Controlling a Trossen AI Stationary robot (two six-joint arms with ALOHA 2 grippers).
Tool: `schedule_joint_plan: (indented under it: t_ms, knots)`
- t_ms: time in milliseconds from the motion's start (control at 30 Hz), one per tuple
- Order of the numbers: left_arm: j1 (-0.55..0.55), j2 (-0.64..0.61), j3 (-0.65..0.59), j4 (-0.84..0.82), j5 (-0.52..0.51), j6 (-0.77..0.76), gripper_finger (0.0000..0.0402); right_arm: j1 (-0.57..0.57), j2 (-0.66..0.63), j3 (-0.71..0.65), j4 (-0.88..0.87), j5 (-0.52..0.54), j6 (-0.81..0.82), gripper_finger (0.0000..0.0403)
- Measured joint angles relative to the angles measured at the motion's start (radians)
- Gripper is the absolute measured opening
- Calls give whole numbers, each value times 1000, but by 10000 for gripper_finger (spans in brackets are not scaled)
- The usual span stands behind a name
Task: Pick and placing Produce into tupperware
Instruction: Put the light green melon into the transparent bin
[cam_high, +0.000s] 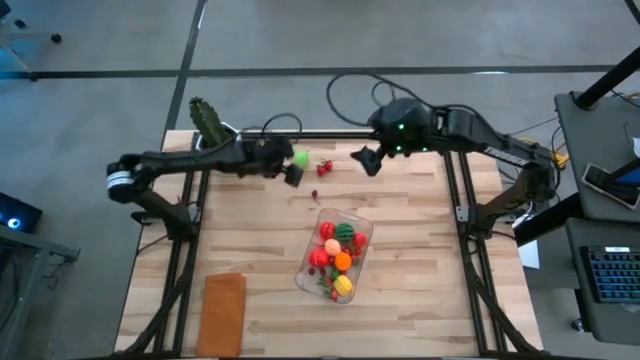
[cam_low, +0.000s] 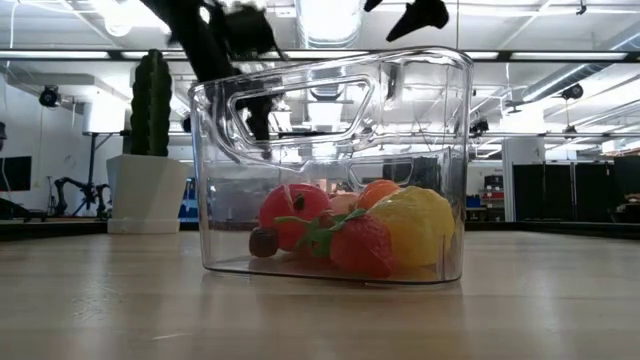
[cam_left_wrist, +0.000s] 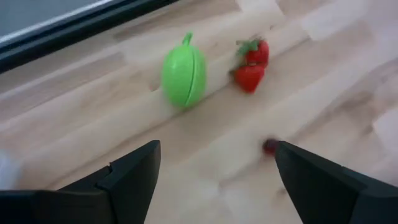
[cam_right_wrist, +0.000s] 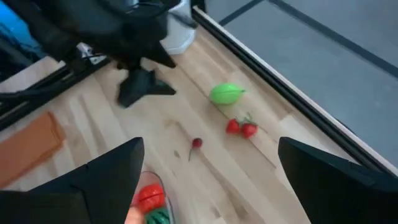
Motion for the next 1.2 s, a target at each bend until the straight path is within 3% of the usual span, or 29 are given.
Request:
schedule_joint_plan:
  t_ms: [133,300,567,767,1200]
  knots:
    - [120,96,2,92,157,77,301,-31,-27,-7,-6,-2,22,363]
    - [196,219,40,129,223,175,301,-46,-29,-9,-27,-1,31,363]
    - [227,351,158,131,229,328,301,-62,-8,-12,-43,1,38,363]
    - [246,422,217,120,233,347,301,-73,5,-13,-42,1,37,363]
    - [250,450,222,112,251,372,301,-84,10,-14,-59,1,34,363]
